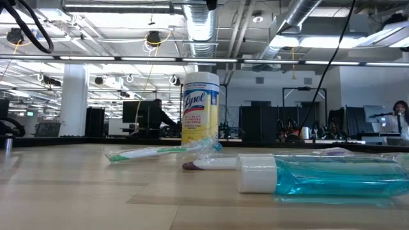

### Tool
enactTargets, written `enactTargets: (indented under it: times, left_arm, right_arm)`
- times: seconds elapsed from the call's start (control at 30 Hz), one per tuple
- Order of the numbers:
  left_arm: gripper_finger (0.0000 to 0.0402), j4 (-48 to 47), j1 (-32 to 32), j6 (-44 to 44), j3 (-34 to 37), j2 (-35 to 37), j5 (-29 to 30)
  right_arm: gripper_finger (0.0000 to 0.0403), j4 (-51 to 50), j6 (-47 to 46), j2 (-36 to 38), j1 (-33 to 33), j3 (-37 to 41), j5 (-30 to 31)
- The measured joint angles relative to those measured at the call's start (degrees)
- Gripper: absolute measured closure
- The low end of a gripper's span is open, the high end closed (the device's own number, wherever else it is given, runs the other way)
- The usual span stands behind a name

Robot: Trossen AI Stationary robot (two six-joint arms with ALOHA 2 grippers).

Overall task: Pick & Place toothbrushing station
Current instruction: Put the middle blue toothbrush into the transparent organizer, then put the top blue mouthwash into the transparent organizer

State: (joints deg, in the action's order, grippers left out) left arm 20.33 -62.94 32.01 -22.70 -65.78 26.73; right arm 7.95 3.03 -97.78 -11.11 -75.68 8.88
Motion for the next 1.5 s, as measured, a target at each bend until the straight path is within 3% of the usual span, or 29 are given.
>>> enactTargets:
  times: [0.57,0.77,0.97,1.3,1.5]
  left_arm:
    - [0.0263,3.91,-0.02,-3.55,0.0,0.02,-2.17]
    - [0.0252,11.22,0.0,-10.31,0.0,0.04,-3.11]
    - [0.0254,12.81,0.0,-13.41,0.0,0.04,-4.11]
    - [0.0255,15.89,3.74,-17.13,0.0,0.04,-3.93]
    - [0.0256,18.66,8.75,-20.74,0.0,0.04,-3.77]
  right_arm:
    - [0.0274,0.04,-0.01,0.0,0.0,0.0,0.0]
    - [0.0274,0.04,-0.02,0.0,0.0,0.0,0.0]
    - [0.0274,-0.7,-0.02,0.0,0.0,0.0,0.0]
    - [0.0274,-9.47,-0.34,0.01,0.0,0.0,0.07]
    - [0.0274,-18.72,-5.18,0.0,0.52,0.0,0.22]
